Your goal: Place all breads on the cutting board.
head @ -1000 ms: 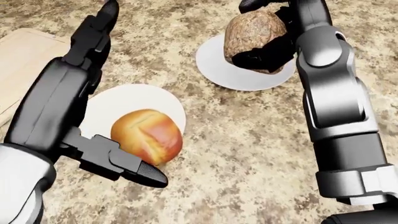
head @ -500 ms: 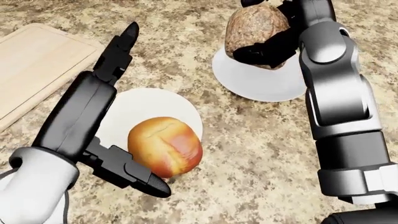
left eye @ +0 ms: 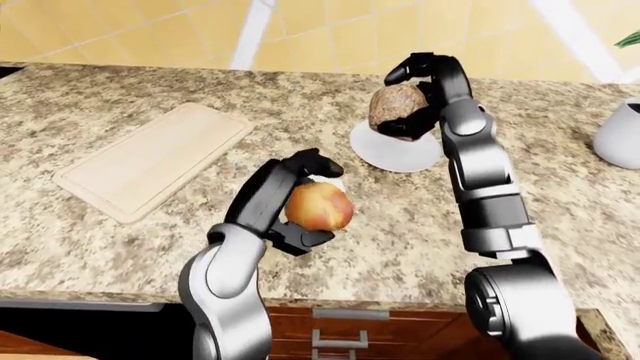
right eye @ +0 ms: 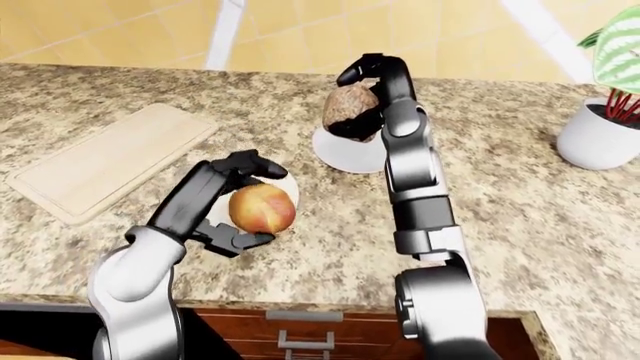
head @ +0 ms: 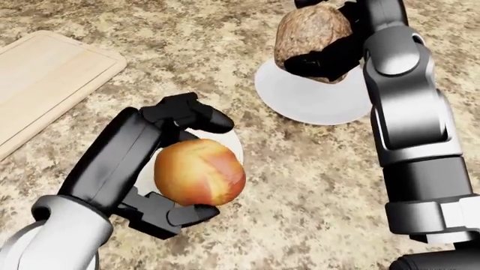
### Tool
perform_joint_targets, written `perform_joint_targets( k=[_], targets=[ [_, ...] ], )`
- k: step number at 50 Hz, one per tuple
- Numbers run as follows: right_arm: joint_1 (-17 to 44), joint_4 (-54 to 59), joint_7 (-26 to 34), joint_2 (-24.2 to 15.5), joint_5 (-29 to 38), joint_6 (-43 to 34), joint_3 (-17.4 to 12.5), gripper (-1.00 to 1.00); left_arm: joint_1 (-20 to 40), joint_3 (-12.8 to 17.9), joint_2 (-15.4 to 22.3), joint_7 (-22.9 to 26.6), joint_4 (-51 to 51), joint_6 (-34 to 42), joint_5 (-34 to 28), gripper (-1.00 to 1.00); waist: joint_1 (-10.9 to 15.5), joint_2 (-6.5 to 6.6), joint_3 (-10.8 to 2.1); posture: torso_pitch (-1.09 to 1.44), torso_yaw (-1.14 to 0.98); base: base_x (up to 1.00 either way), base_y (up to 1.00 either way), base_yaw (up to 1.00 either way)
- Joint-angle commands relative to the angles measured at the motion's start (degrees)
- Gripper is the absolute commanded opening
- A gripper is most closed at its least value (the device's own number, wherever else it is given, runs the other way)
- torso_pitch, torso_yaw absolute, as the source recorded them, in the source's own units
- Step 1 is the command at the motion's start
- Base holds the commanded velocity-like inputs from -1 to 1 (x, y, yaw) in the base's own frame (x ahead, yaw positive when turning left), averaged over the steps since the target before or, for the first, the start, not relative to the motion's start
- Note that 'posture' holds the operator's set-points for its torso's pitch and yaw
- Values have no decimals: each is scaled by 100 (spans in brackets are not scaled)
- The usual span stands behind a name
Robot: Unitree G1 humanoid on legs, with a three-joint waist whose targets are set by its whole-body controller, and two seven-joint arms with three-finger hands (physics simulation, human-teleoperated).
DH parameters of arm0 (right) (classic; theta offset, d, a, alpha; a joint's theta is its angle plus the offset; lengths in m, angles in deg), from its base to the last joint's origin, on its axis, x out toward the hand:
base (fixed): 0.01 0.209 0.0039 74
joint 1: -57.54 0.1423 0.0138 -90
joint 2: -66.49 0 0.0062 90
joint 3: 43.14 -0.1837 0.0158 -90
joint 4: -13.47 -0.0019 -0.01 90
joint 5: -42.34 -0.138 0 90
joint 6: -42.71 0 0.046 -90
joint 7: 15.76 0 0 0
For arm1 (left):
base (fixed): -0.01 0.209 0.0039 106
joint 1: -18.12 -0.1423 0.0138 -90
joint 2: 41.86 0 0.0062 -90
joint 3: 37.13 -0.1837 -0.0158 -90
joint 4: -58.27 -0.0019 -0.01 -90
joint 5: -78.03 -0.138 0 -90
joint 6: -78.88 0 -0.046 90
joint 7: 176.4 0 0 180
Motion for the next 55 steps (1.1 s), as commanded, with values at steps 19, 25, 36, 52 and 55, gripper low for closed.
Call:
perform_joint_targets(
  k=[19, 25, 36, 52, 55],
  targets=[
    [186, -771, 106, -121, 3, -178, -67, -100, 955, 176, -156, 578, 583, 368, -585, -63, 6, -32, -123, 0, 0, 0, 0, 0],
    [163, -1125, 248, -145, 43, -394, -45, -100, 1630, 434, -50, 1086, 781, 821, -920, -77, -30, 12, -187, 0, 0, -5, 0, 0],
    [155, -1334, 360, -75, 120, -495, -9, -100, 1693, 489, 69, 1173, 899, 1032, -958, -93, -179, 260, -257, 0, 0, -43, 0, 0],
    [100, -1328, 472, 109, 301, -401, 87, -100, 1646, 595, 243, 1171, 983, 1102, -799, -100, -228, -108, -149, 0, 0, -6, 20, 0],
    [132, -1322, 491, 112, 322, -415, 88, -100, 1628, 585, 238, 1142, 974, 1092, -777, -100, -224, 41, -125, 0, 0, 0, 37, 0]
  ],
)
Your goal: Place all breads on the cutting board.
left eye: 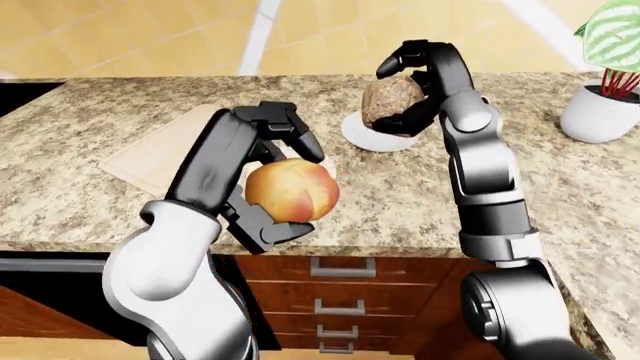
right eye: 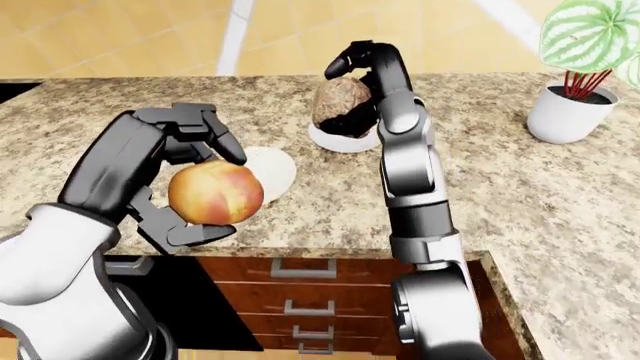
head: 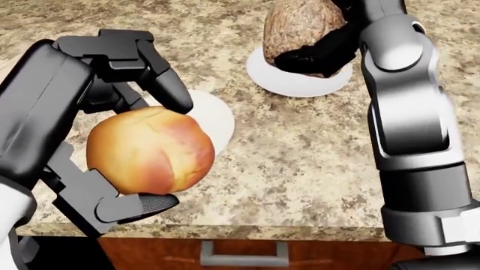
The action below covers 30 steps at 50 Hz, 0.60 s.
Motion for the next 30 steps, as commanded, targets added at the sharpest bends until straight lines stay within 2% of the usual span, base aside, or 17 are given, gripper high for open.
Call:
perform_joint_targets(
  k=[1, 4, 5, 6, 8, 9, 12, 20, 23, 24, 25, 26, 28, 30],
  targets=[
    [261, -212, -26, -25, 23, 141, -16, -100, 128, 59, 39, -81, 62, -55, -25, -100, 36, -60, -133, 0, 0, 0, 37, 0],
    [260, -180, -37, -22, 30, 163, -24, -100, 107, 108, 68, -154, 24, -87, 76, -100, 4, 190, -141, 0, 0, 0, 38, 0],
    [255, -155, -47, -19, 28, 190, -26, -100, 101, 104, 78, -158, 32, -79, 75, -100, -12, 343, -173, 0, 0, 0, 37, 0],
    [251, -135, -54, -14, 25, 208, -26, -100, 98, 95, 83, -155, 40, -69, 73, -100, -16, 601, -252, 0, 0, 0, 37, 0],
    [241, -164, -47, -7, 32, 185, -18, -100, 102, 95, 94, -164, 35, -64, 84, -100, -24, 443, -153, 0, 0, 0, 37, 0],
    [245, -158, -48, -10, 35, 186, -19, -100, 114, 99, 101, -164, 30, -60, 88, -100, -21, 424, -146, 0, 0, 0, 37, 0],
    [264, -168, -37, -15, 39, 173, -23, -100, 118, 113, 113, -209, 7, -61, 114, -100, -15, 225, -178, 0, 0, 0, 37, 0],
    [251, -134, -73, 11, 35, 215, -15, -100, 156, 99, 156, -159, 46, 22, 62, -100, 16, -80, -146, 0, 0, 0, 37, 0],
    [236, -156, -62, 10, 44, 216, -8, -100, 127, 107, 137, -194, 41, -9, 113, -100, 44, -328, -156, 0, 0, 0, 37, 0],
    [231, -153, -65, 8, 45, 234, -12, -100, 141, 83, 130, -157, 66, 25, 70, -100, -8, -158, -157, 0, 0, 0, 38, 0],
    [232, -156, -65, 10, 44, 233, -14, -100, 150, 75, 128, -138, 75, 37, 48, -100, 31, -271, -176, 0, 0, 0, 37, 0],
    [227, -158, -65, 12, 46, 238, -12, -100, 156, 81, 124, -131, 77, 37, 54, -100, 34, -316, -213, 0, 0, 1, 37, 0],
    [210, -146, -68, 15, 44, 267, -12, -100, 156, 95, 128, -138, 70, 24, 76, -100, 47, -297, -251, 0, 0, 1, 38, 0],
    [214, -144, -63, 6, 47, 271, -16, -100, 173, 79, 122, -125, 76, 39, 47, -100, 54, -190, -190, 0, 0, 1, 37, 0]
  ],
)
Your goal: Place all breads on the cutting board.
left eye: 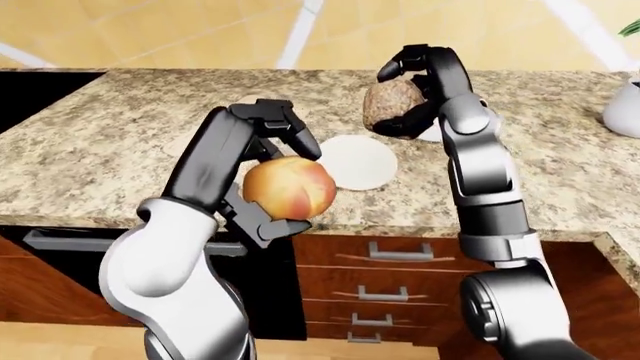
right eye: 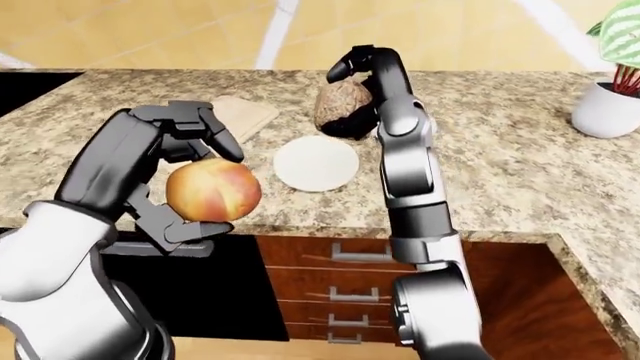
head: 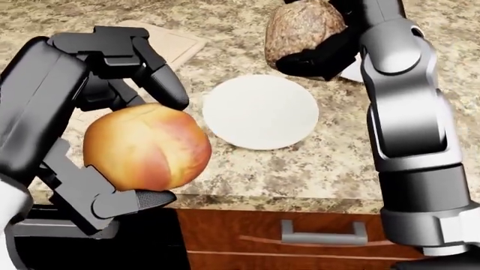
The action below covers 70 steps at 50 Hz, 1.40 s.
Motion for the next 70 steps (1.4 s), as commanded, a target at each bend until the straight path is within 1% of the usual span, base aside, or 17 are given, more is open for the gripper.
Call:
perform_joint_targets(
  k=[1, 3, 5, 6, 8, 16, 19, 20, 23, 28, 31, 36, 54, 58, 67, 69, 70],
  targets=[
    [242, -255, -30, -12, -3, 236, 17, -100, 146, -6, 4, -33, 129, -33, -122, -100, 34, -28, -87, 0, 0, 1, 37, 0],
    [235, -276, -24, -9, 1, 237, 20, -100, 135, -14, -17, -34, 128, -58, -121, -100, 16, 179, -73, 0, 0, 2, 38, 0],
    [225, -300, -8, -9, 11, 224, 23, -100, 91, -16, -22, -39, 134, -97, -101, -100, -2, 598, -176, 0, 0, 1, 40, 0],
    [217, -305, -6, -7, 17, 220, 26, -100, 92, -15, -27, -40, 132, -102, -102, -100, -36, 611, -266, 0, 0, 2, 41, 0],
    [208, -304, -3, -5, 21, 226, 22, -100, 102, -18, -39, -35, 128, -100, -119, -100, 10, 482, -104, 0, 0, 1, 41, 0],
    [262, -328, 25, -35, 23, 159, -2, -100, 306, 41, -4, 146, 165, 2, -256, -100, -4, -12, -64, 0, 0, 1, 40, 0],
    [264, -346, 24, -38, 16, 150, -5, -100, 290, 55, -2, 130, 163, -13, -237, -100, 17, -323, -93, 0, 0, 1, 41, 0],
    [254, -349, 22, -35, 15, 153, -1, -100, 274, 63, 1, 119, 166, -21, -224, -100, -37, -153, -87, 0, 0, 0, 41, 0],
    [232, -325, 6, -24, 19, 181, 7, -100, 261, 80, 11, 83, 152, -33, -179, -100, 13, -258, -192, 0, 0, 1, 40, 0],
    [213, -294, -10, -19, 26, 220, 13, -100, 212, 70, 22, 7, 138, -51, -109, -100, 33, 56, -91, 0, 0, 2, 41, 0],
    [196, -232, -38, -7, 9, 286, 3, -100, 218, 66, 31, 3, 133, -41, -104, -100, 1, 611, -201, 0, 0, 2, 43, 0],
    [209, -193, -94, 4, -87, 295, -36, -100, 199, 47, 37, -12, 142, -41, -92, -100, 60, 343, -25, 0, 0, 2, 31, 0],
    [200, -219, -308, -55, -361, 303, -83, -100, 549, 208, 236, -48, -48, 116, -21, -100, 240, 85, 85, 0, 0, 0, 0, 0],
    [210, -329, -237, -49, -360, 250, -29, -100, 859, 341, 370, -10, -246, 220, 26, -100, 330, -245, 67, 0, 0, 0, 0, 0],
    [43, -696, 97, 48, -344, 331, 80, -100, 1372, 687, 901, -540, -893, 492, 773, -100, 228, 22, -16, 0, 0, 0, 0, 0],
    [42, -710, 142, 93, -359, 343, 59, -100, 1399, 673, 997, -582, -886, 566, 860, -100, 140, 86, -140, 0, 0, 0, 20, 0],
    [51, -732, 150, 119, -387, 300, 35, -100, 1397, 682, 1031, -623, -902, 572, 927, -100, 118, -74, -145, 0, 0, 0, 51, 0]
  ],
)
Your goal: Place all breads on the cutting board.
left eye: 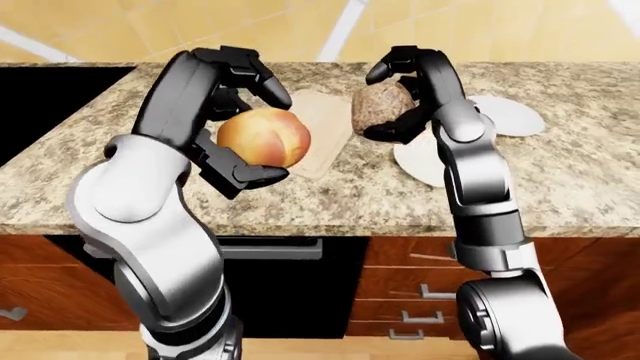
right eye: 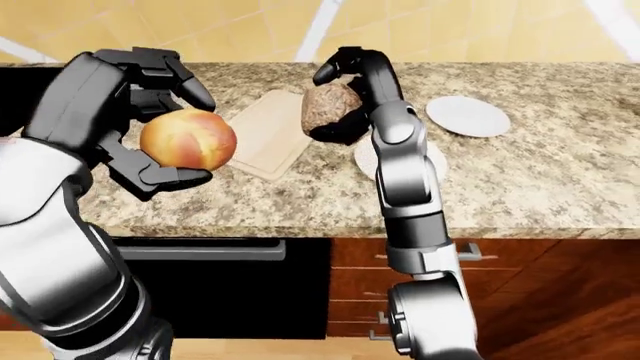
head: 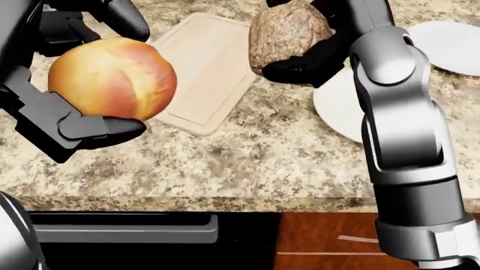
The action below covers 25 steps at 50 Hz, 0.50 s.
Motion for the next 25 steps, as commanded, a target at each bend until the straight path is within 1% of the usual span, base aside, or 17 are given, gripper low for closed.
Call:
perform_joint_targets(
  k=[1, 3, 5, 6, 7, 8, 9, 10, 11, 12, 13, 14, 16, 20, 22, 24, 25],
  targets=[
    [301, -277, 7, -13, -38, 168, -38, -100, 188, 55, 104, -191, 153, -72, 132, -100, 25, -162, -253, 0, 0, 0, 77, 0],
    [318, -302, -4, -3, -53, 130, -47, -100, 188, 41, 155, -225, 158, -33, 204, -100, 20, -285, -228, 0, 0, 0, 98, 0],
    [341, -249, -72, -25, -16, 201, -38, -100, 188, 34, 185, -282, 143, -24, 293, -100, 9, -267, -173, 0, 0, 0, 89, 0],
    [360, -206, -112, -29, -7, 214, -51, -100, 192, 21, 202, -297, 139, -8, 319, -100, 23, -287, -148, 0, 0, 0, 12, 0],
    [374, -185, -131, -35, -25, 219, -73, -100, 200, 10, 218, -313, 130, 2, 342, -100, -2, -101, -130, 0, 0, 0, 0, 0],
    [354, -212, -134, -41, -13, 219, -56, -100, 214, 12, 233, -330, 112, 4, 369, -100, -50, -11, -40, 0, 0, 0, 0, 0],
    [349, -207, -138, -40, -11, 209, -53, -100, 243, 4, 250, -331, 104, 29, 375, -100, -93, 100, 12, 0, 0, 0, 0, 0],
    [353, -199, -148, -36, -15, 201, -58, -100, 260, -7, 259, -336, 97, 46, 378, -100, -129, 269, -5, 0, 0, 0, 0, 0],
    [344, -193, -152, -33, -25, 207, -61, -100, 267, -21, 263, -341, 97, 56, 379, -100, -160, 514, -95, 0, 0, 0, 0, 0],
    [334, -191, -159, -38, -24, 208, -61, -100, 261, -30, 263, -346, 102, 58, 384, -100, -167, 422, -104, 0, 0, 0, 0, 0],
    [332, -181, -164, -41, -31, 213, -68, -100, 258, -37, 264, -349, 107, 63, 384, -100, -115, 285, -14, 0, 0, 0, 0, 0],
    [333, -169, -169, -46, -34, 221, -70, -100, 255, -42, 262, -353, 109, 65, 385, -100, -87, 315, -200, 0, 0, 5, 0, 0],
    [336, -140, -176, -50, -45, 242, -71, -100, 249, -47, 255, -369, 101, 58, 395, -100, -37, 328, -136, 0, 0, 18, 0, 0],
    [298, -128, -191, -44, -60, 282, -65, -100, 222, -57, 256, -375, 119, 48, 407, -100, 18, 219, -19, 0, 0, 28, 0, 0],
    [287, -157, -187, -42, -61, 264, -63, -100, 207, -54, 250, -383, 129, 39, 416, -100, 28, 149, -10, 0, 0, 30, 0, 0],
    [283, -159, -185, -47, -68, 272, -67, -100, 222, -70, 251, -371, 133, 53, 404, -100, 50, -1, -14, 0, 0, 30, 0, 0],
    [281, -159, -184, -49, -68, 276, -65, -100, 242, -74, 255, -358, 134, 66, 393, -100, 59, -138, -40, 0, 0, 30, 0, 0]
  ],
)
